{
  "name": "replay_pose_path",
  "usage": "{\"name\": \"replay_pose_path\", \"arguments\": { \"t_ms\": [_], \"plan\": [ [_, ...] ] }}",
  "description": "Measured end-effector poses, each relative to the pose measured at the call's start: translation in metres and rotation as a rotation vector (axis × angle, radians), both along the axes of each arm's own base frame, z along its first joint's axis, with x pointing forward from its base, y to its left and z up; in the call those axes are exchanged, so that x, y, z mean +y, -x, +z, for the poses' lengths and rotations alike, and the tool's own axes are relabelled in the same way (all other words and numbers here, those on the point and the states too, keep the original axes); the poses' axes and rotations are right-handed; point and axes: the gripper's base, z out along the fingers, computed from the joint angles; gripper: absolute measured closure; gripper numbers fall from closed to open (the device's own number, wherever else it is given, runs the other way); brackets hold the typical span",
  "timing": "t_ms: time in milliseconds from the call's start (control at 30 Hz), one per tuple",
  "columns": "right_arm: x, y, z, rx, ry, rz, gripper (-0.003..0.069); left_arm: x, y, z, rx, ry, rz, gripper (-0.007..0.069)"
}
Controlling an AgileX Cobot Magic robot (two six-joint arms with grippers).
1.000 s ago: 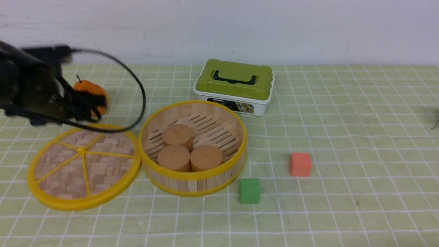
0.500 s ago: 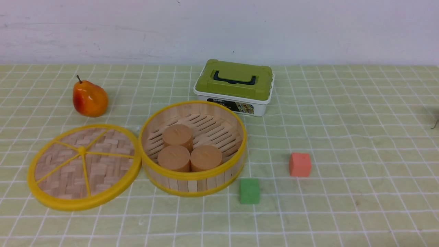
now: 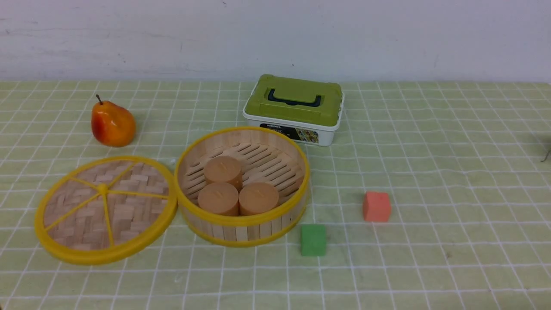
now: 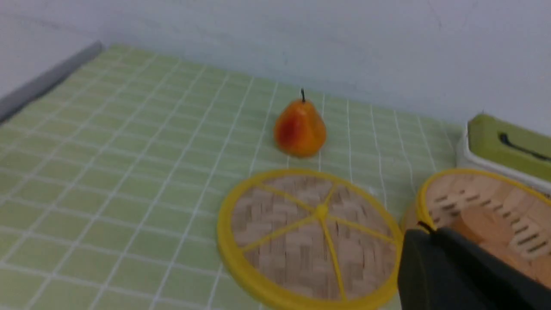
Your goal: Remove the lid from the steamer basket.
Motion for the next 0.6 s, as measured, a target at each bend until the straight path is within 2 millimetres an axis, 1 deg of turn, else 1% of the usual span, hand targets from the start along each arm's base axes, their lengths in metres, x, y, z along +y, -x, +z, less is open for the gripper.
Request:
{"name": "replay_pose_path", "arguments": {
  "t_ms": [33,100,267,367,500,567,600],
  "plan": [
    [0.0,0.0,0.0,0.0,0.0,0.0,0.0418,-0.001,-0.001,-0.01,0.031,0.028,-0.004,0.0637],
    [0.0,0.0,0.0,0.0,0.0,0.0,0.0418,-0.003,-0.001,-0.019,0.064,0.07,-0.01,0.0637],
    [0.0,0.0,0.0,0.0,0.0,0.0,0.0418,-0.006,-0.001,-0.038,0.126,0.146,-0.016,0.0637],
    [0.0,0.0,0.0,0.0,0.0,0.0,0.0418,-0.006,-0.001,-0.042,0.145,0.158,-0.015,0.0637],
    [0.0,0.0,0.0,0.0,0.0,0.0,0.0418,-0.007,-0.001,-0.042,0.135,0.161,-0.017,0.0637],
    [0.0,0.0,0.0,0.0,0.0,0.0,0.0418,-0.007,-0.003,-0.039,0.104,0.164,-0.027,0.0637],
    [0.0,0.0,0.0,0.0,0.0,0.0,0.0418,-0.008,-0.004,-0.036,0.056,0.163,-0.041,0.0637]
  ]
}}
